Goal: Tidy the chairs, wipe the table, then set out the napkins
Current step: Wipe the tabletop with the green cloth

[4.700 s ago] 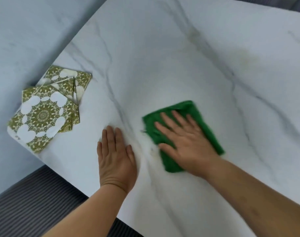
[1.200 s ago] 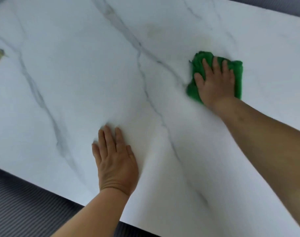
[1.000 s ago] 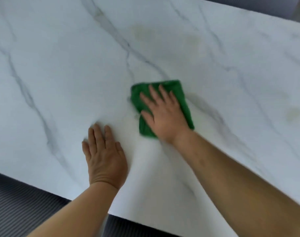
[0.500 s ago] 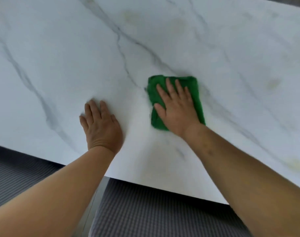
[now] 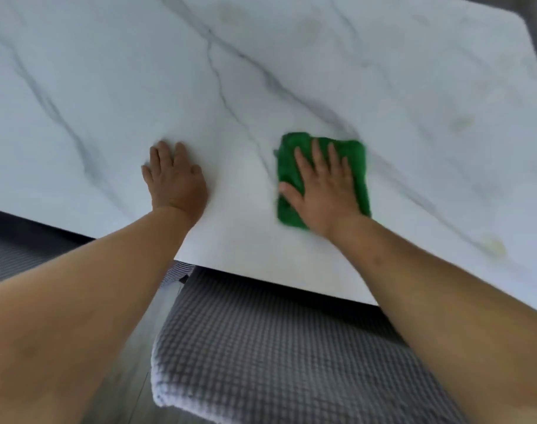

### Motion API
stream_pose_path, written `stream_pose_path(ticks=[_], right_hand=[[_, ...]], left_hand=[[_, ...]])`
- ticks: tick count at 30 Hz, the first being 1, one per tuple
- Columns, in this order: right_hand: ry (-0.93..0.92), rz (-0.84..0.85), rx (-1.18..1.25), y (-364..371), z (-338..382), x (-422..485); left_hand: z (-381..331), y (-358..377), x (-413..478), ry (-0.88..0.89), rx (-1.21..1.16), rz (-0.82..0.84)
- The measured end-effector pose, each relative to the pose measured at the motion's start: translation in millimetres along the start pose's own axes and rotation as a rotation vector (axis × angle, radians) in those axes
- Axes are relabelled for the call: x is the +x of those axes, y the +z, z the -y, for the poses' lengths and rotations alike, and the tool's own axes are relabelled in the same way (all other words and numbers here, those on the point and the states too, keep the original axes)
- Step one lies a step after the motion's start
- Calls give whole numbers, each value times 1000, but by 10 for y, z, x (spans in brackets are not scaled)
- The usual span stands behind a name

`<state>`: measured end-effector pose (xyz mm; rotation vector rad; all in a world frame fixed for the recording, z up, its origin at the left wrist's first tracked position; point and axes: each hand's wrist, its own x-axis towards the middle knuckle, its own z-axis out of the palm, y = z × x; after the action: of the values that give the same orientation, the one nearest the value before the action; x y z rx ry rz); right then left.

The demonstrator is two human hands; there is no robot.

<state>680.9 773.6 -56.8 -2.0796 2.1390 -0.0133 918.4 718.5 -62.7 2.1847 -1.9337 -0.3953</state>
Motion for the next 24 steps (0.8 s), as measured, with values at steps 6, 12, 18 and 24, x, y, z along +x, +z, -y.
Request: stream_pose_path(ticks=[6,12,18,24], right_hand=[[-569,153,14,136,406,-788],[-607,195,-13,70,-797,-1268],[-503,189,-6,-106,-2404,-1783],[-355,148,7,-252,-3574,-1627]], left_hand=[[-174,-279,-121,-34,2,-24],[-1044,-33,-744,34,70,-46],[-2088,525,-1333,-17,-9,-31],[-2685,989,-1633,-185,-48,-38]])
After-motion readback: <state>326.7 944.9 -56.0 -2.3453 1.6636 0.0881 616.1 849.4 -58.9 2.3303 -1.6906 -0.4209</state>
